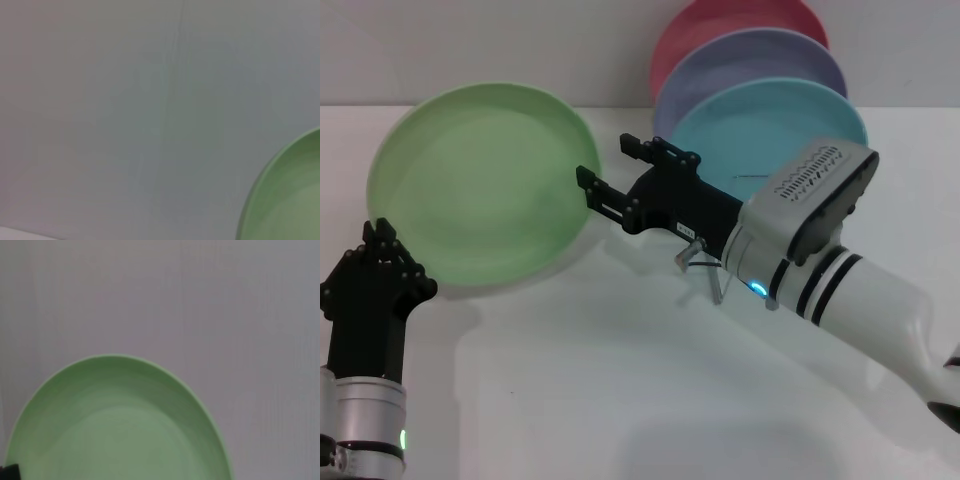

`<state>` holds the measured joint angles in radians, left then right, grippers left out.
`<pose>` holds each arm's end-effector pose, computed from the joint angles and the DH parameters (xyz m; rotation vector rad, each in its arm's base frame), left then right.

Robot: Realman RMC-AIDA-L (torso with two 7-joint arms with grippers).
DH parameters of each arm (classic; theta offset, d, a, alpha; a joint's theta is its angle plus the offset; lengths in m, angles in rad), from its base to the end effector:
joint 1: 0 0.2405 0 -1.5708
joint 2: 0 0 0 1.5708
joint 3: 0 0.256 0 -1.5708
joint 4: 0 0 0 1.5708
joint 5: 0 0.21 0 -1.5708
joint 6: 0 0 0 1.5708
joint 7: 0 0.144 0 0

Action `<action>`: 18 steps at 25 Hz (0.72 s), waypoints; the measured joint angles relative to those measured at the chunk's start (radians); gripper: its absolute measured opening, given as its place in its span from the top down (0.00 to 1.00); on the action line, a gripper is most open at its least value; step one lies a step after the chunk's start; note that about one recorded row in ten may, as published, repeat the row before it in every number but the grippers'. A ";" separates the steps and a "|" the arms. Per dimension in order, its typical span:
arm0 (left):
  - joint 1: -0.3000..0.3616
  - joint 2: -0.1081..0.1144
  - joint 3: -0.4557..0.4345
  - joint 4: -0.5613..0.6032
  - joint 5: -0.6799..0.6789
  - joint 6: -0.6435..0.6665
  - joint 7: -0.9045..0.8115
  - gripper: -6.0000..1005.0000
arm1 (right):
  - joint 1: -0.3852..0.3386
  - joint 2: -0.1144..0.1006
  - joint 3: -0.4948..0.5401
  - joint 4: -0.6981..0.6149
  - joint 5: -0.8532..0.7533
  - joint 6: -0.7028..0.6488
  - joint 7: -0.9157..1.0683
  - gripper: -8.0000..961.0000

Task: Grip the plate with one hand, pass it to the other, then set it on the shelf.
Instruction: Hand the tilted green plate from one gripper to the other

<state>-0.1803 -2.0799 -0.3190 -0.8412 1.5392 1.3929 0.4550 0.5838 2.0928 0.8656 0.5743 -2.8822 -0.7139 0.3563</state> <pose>-0.2665 0.2403 -0.0667 -1.3272 -0.7064 -0.7201 0.1698 0.3589 -0.1203 -2.2617 0.4230 0.8332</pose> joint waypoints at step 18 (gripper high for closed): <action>-0.007 0.000 0.006 -0.030 -0.033 0.000 0.041 0.96 | 0.065 -0.001 -0.011 -0.044 0.039 0.021 -0.004 0.28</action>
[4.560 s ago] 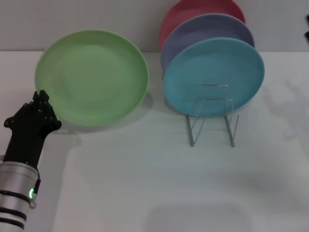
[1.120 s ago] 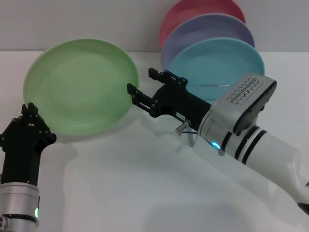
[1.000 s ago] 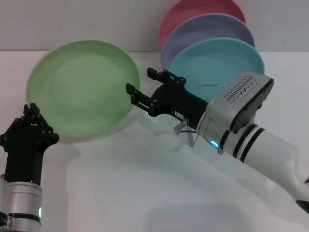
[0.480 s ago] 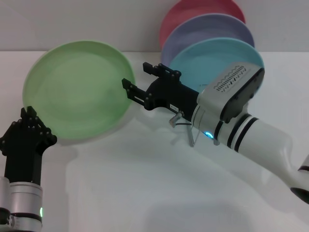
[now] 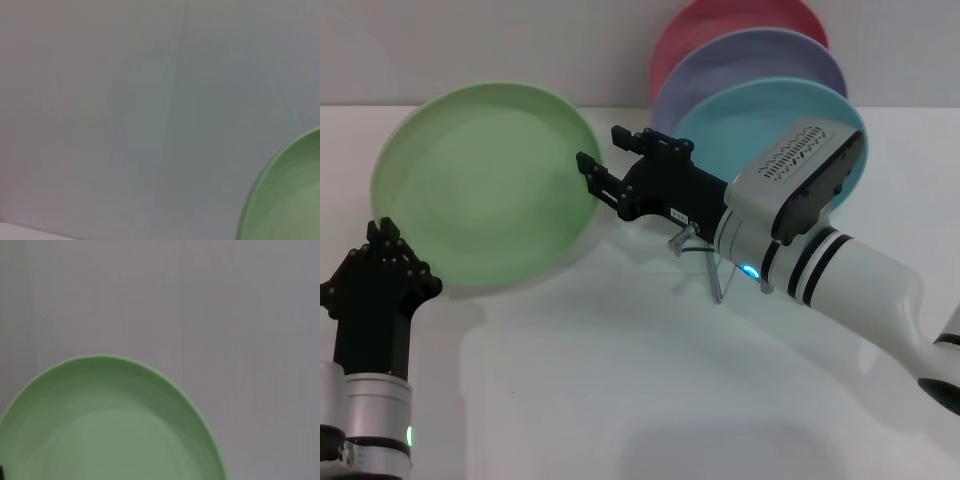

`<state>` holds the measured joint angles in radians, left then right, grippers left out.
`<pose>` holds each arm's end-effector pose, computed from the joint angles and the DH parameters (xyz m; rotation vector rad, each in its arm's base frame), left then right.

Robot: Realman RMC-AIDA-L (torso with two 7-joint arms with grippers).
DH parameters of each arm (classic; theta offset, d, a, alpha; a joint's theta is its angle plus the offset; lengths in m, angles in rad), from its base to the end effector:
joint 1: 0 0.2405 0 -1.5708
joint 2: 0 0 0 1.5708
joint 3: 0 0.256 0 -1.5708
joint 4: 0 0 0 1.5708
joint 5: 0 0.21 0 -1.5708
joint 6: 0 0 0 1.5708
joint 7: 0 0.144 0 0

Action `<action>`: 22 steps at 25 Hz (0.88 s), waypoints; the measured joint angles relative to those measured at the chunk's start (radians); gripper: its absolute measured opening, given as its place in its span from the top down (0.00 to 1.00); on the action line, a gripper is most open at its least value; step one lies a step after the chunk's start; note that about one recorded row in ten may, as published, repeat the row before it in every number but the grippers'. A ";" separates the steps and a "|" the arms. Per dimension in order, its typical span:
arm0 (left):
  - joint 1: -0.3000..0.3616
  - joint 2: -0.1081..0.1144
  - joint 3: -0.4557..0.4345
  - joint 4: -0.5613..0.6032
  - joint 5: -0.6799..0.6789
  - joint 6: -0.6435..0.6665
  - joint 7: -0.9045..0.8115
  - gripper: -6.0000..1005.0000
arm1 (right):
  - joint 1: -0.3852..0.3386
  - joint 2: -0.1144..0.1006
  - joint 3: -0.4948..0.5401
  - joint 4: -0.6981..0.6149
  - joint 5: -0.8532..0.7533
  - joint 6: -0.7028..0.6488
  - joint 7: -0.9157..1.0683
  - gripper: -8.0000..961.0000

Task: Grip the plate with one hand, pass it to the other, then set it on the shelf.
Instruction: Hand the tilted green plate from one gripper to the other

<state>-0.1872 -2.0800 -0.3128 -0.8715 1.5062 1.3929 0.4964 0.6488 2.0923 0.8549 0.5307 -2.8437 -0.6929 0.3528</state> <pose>-0.2620 0.2412 -0.0684 -1.3229 -0.7152 -0.7026 0.1640 0.3721 -0.1206 -2.2701 0.4065 0.7987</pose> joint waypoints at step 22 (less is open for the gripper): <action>-0.011 0.000 0.005 -0.015 -0.013 0.008 0.069 0.96 | 0.000 0.000 -0.007 0.006 0.000 -0.001 0.002 0.70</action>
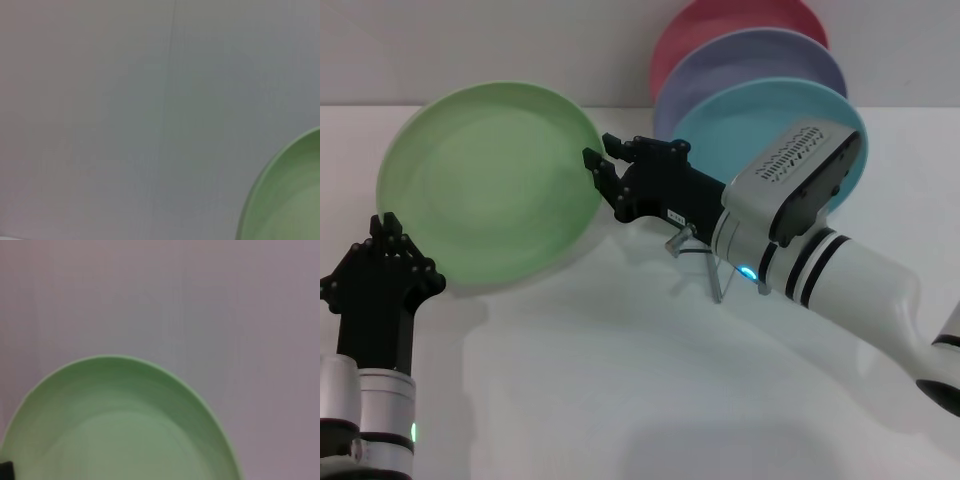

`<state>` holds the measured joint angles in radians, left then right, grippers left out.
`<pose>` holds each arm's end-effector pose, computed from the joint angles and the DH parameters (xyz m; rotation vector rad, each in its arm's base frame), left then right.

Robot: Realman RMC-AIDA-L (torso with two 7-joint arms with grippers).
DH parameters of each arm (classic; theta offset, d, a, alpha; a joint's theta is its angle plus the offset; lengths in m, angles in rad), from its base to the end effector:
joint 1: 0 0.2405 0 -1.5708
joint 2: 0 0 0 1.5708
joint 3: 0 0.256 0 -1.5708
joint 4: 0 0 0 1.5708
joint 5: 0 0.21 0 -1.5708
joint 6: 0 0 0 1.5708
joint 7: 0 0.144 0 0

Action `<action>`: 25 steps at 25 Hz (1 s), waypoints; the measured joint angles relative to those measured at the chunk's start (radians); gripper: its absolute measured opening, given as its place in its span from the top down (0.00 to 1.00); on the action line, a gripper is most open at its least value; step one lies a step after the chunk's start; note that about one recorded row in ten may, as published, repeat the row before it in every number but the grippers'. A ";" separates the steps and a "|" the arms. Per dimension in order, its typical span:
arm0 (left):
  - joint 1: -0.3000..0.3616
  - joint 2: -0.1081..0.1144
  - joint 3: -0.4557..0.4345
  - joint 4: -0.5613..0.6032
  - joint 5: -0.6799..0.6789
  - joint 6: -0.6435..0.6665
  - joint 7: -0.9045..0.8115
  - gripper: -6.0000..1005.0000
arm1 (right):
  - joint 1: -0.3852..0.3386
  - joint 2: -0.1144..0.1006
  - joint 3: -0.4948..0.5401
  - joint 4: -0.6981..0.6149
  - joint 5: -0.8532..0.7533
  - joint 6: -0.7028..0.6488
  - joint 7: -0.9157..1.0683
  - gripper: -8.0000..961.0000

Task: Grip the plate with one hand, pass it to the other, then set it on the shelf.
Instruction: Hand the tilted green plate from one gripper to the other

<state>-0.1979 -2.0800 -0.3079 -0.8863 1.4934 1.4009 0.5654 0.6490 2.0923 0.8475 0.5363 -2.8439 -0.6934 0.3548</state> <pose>-0.2573 0.2431 -0.0685 -1.3350 -0.6737 -0.6648 0.1620 0.3707 -0.1219 -2.2780 0.4029 0.8042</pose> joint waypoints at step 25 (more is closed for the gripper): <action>0.000 0.000 0.015 0.001 0.001 0.017 -0.005 0.96 | 0.006 0.000 -0.018 -0.001 0.026 0.002 0.001 0.83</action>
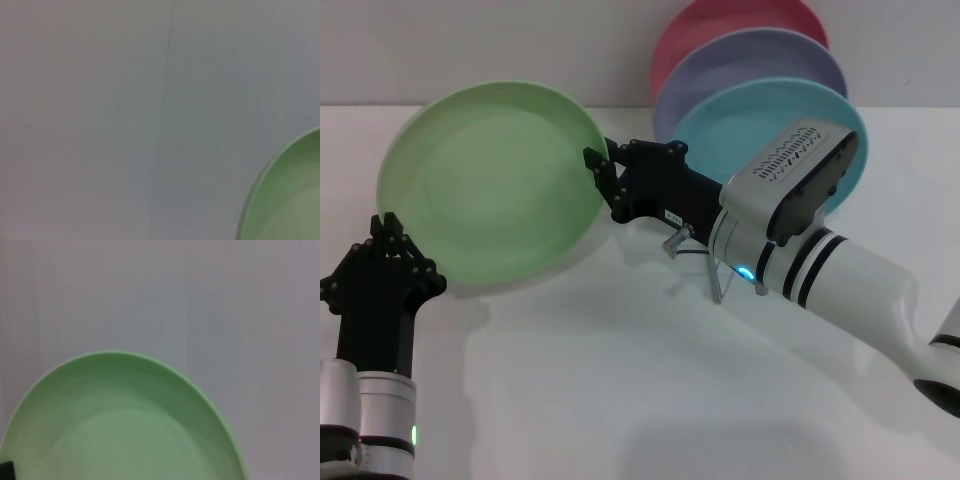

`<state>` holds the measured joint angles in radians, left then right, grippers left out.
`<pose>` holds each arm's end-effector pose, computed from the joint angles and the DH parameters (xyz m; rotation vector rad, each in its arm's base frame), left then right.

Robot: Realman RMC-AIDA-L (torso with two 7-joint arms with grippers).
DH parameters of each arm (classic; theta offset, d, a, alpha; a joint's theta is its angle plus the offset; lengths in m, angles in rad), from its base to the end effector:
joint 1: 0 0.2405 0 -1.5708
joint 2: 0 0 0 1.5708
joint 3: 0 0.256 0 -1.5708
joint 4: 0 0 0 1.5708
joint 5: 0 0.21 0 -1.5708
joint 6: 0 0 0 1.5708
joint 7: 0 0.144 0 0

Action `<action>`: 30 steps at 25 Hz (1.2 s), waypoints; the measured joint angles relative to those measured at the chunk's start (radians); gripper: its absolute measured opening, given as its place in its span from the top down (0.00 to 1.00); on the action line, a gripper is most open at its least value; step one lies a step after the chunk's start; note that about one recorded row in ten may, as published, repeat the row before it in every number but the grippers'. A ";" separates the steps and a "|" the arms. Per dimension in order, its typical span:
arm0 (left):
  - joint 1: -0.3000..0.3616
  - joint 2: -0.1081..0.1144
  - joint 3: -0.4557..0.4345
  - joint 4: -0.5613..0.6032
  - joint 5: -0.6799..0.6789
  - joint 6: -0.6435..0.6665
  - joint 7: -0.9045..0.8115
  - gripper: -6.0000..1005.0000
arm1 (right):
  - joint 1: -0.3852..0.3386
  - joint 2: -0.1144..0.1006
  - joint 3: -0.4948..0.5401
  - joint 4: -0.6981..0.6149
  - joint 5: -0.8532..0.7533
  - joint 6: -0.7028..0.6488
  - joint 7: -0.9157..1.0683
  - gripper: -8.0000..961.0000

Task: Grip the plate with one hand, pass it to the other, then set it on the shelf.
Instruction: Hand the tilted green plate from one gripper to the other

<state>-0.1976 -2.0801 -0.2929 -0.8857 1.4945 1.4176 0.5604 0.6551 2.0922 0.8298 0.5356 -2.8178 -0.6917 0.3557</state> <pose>-0.2561 0.2407 -0.0686 -1.3358 -0.6659 -0.6747 0.1608 0.3705 -0.1233 -2.2800 0.4160 0.8085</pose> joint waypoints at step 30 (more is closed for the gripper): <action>-0.001 0.000 0.008 0.004 -0.002 0.000 -0.006 0.93 | 0.000 0.000 -0.019 -0.007 0.035 0.000 -0.010 0.92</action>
<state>-0.1991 -2.0800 -0.2852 -0.8820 1.4927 1.4174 0.5543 0.6551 2.0923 0.8112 0.5284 -2.7833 -0.6918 0.3459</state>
